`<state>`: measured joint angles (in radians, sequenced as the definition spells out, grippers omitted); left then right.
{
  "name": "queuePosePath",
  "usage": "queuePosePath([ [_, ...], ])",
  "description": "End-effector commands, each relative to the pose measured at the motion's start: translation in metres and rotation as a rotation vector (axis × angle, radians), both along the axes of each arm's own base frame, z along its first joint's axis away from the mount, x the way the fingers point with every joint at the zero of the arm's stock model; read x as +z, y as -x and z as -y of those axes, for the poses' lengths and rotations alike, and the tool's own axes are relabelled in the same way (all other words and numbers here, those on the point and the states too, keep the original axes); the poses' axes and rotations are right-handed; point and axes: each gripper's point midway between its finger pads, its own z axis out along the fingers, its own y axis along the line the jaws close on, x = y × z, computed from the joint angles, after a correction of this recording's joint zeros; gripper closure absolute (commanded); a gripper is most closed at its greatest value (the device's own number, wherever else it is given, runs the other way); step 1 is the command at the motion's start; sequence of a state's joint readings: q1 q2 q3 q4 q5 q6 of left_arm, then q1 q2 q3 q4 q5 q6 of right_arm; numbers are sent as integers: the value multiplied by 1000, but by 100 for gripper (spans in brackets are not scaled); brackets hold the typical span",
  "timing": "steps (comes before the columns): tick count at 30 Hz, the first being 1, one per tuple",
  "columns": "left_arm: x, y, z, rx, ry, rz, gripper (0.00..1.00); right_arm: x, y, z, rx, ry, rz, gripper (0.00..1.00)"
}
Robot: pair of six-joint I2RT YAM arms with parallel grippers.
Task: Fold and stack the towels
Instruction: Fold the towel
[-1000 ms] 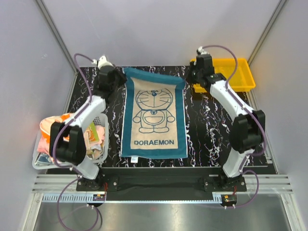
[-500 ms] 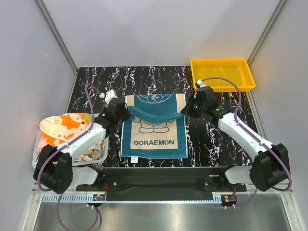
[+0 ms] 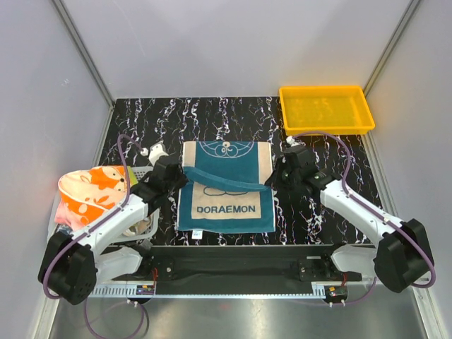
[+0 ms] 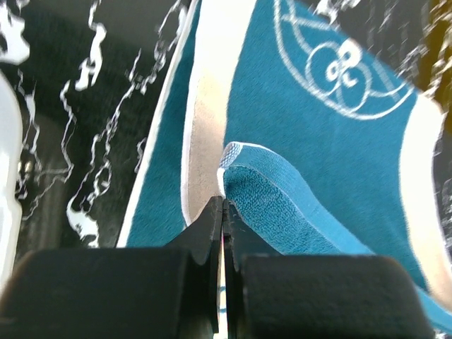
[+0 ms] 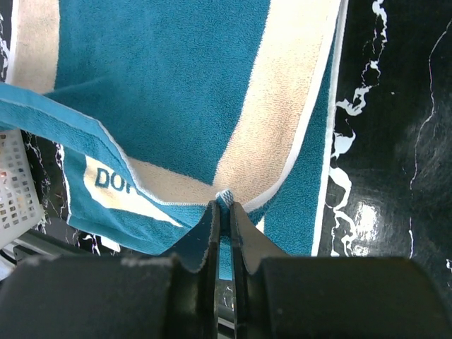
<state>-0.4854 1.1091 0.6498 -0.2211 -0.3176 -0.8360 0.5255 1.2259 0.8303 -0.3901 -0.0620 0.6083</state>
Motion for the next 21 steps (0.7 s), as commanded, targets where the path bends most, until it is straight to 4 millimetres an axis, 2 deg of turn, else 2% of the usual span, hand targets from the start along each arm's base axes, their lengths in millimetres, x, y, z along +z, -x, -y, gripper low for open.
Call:
queuePosePath([
  [1, -1, 8, 0, 1, 17, 15, 100, 8, 1, 2, -27, -11, 34, 100],
  [5, 1, 18, 0, -19, 36, 18, 100, 10, 6, 5, -20, -4, 38, 100],
  [12, 3, 30, 0, -40, 49, 7, 100, 2, 19, 7, -3, 2, 10, 100],
  [21, 17, 42, -4, -46, 75, 34, 100, 11, 27, 8, 0, -8, 15, 100],
])
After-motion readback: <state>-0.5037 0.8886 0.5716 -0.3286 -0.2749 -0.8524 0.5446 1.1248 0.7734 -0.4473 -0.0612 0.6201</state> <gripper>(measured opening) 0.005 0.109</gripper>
